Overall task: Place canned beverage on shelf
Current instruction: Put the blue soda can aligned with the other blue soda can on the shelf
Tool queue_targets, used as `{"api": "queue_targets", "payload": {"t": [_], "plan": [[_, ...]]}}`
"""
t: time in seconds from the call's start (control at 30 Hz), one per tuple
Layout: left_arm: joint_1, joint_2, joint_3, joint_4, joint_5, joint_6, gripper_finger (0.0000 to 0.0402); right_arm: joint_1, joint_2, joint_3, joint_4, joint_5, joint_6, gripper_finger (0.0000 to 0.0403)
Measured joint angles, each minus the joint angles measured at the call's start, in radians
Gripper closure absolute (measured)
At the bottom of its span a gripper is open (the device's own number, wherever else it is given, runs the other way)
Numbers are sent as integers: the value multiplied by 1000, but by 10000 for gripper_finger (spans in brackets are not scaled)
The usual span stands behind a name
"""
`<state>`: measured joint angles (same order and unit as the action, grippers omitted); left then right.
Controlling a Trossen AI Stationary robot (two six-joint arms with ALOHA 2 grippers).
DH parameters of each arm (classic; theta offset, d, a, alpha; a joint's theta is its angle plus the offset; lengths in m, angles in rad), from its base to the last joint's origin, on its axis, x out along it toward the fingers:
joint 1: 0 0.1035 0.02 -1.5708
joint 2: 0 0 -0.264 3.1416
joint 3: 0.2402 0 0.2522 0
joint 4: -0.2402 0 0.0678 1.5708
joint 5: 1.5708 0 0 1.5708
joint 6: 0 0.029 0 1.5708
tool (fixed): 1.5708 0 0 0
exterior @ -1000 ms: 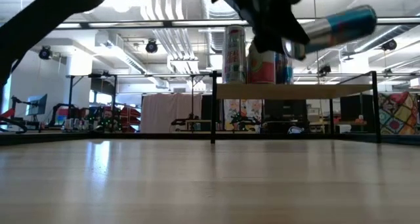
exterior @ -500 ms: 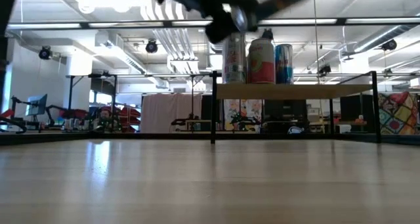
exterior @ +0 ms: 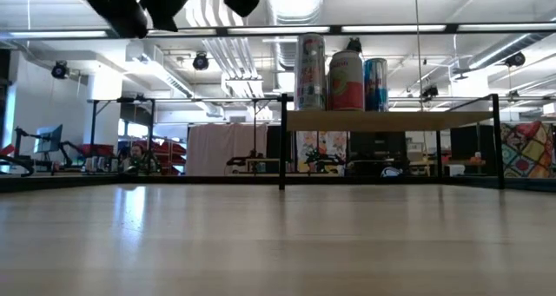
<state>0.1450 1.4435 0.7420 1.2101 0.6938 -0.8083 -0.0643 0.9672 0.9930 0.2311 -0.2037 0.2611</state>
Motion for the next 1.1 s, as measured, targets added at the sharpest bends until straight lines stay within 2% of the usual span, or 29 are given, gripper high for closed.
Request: {"api": "queue_targets", "payload": {"t": [0.17,0.43,0.53,0.7,1.1], "plan": [[-16,44,-27,131,-46,-51,208,10,190,141,-7,-16,-26,136],[-18,49,6,151,-51,-31,208,1,381,356,-34,-96,81,63],[-18,49,11,154,-47,-19,207,-5,433,415,-48,-99,139,50],[-18,49,9,151,-44,-12,207,-11,477,458,-47,-121,193,66],[-19,49,2,126,-39,4,207,-15,455,458,-55,-132,200,159]]}}
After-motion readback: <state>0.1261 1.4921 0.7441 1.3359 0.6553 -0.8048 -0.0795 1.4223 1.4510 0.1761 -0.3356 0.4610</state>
